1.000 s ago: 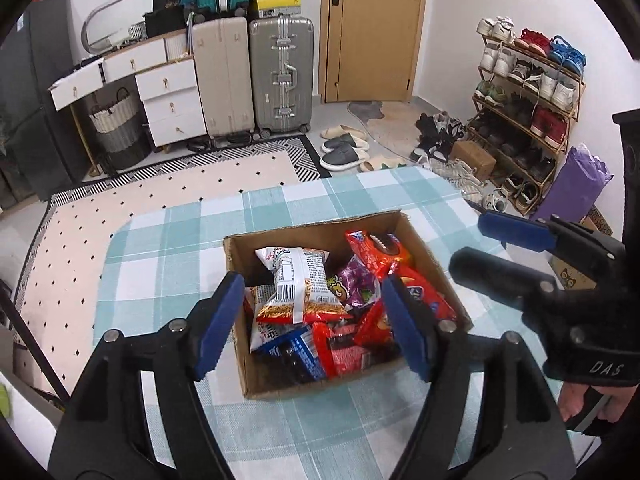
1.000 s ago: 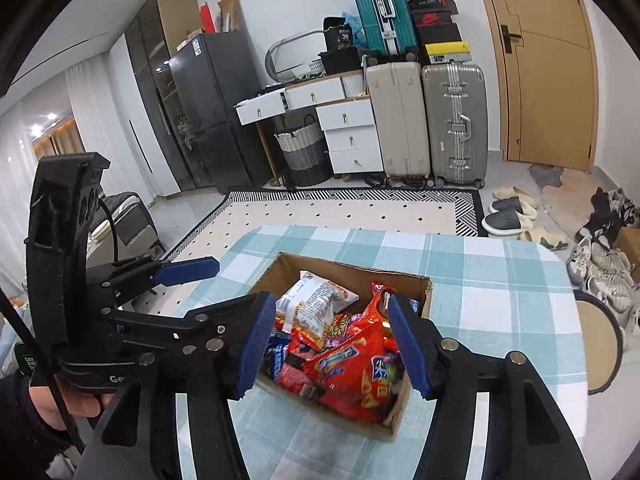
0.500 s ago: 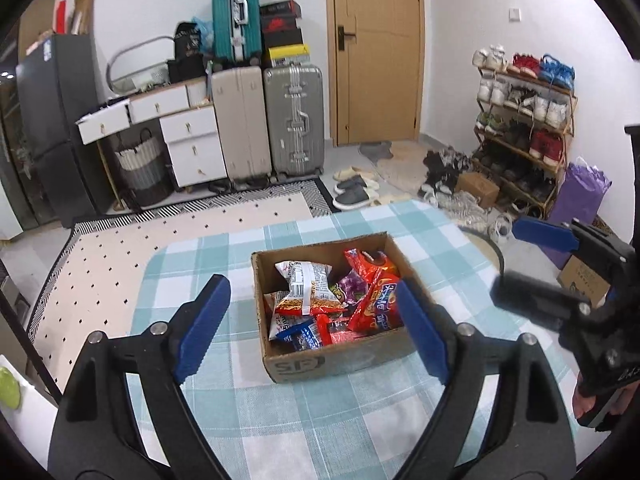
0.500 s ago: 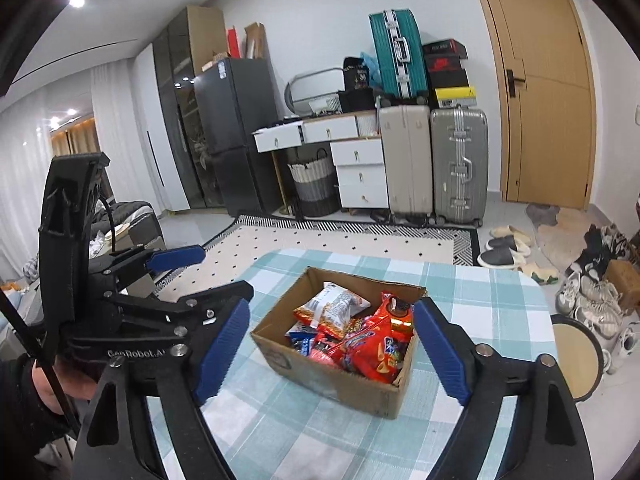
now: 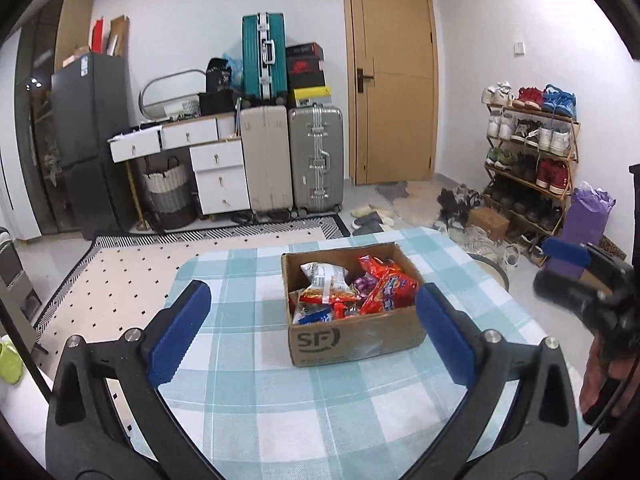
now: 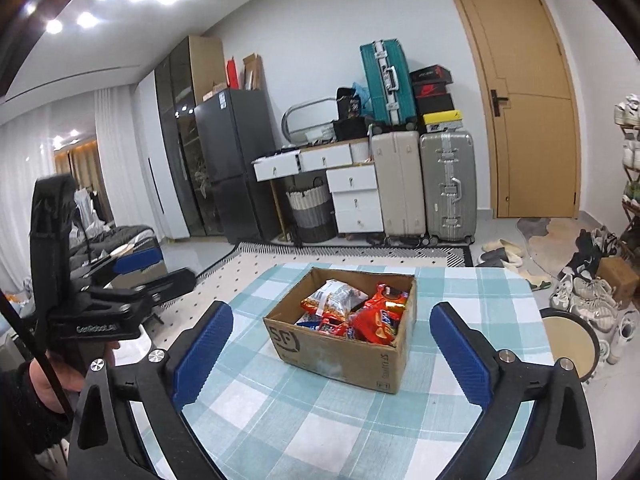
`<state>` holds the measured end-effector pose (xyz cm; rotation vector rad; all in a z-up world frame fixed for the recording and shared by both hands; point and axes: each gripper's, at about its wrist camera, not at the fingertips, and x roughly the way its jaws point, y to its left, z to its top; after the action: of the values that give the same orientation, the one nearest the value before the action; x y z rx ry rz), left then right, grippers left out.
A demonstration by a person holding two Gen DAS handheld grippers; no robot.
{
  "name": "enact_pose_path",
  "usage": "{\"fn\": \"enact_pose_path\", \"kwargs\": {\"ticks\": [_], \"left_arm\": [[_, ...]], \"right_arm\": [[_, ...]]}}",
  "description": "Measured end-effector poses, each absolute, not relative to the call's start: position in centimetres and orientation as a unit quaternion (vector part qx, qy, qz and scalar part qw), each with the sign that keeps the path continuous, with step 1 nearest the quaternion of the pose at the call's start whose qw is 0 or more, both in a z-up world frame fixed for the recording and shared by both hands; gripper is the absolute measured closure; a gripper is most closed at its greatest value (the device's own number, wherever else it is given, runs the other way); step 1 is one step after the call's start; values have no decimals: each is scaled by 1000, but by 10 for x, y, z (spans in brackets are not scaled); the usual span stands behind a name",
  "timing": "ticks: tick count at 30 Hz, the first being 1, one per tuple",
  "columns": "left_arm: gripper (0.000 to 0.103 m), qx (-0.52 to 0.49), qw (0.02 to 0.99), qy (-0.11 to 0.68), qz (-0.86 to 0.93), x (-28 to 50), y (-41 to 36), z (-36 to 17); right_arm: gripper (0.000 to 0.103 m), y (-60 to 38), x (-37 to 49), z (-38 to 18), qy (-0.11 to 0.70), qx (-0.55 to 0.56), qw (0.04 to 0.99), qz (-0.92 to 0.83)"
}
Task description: Organize snacks
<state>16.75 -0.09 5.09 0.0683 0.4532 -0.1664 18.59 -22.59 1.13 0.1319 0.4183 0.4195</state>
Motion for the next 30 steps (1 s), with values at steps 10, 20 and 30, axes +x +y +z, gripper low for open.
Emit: {"fn": "enact_pose_path", "kwargs": {"ticks": [10, 20, 30], "left_arm": [[1, 14, 972, 224, -64, 139, 24, -3], [1, -20, 967, 251, -45, 155, 45, -91], [1, 0, 977, 210, -34, 141, 41, -128]], "right_arm": [[1, -245, 154, -46, 205, 62, 959, 186], [1, -240, 137, -110, 186, 42, 967, 171], [0, -235, 140, -128, 188, 52, 966, 168]]}}
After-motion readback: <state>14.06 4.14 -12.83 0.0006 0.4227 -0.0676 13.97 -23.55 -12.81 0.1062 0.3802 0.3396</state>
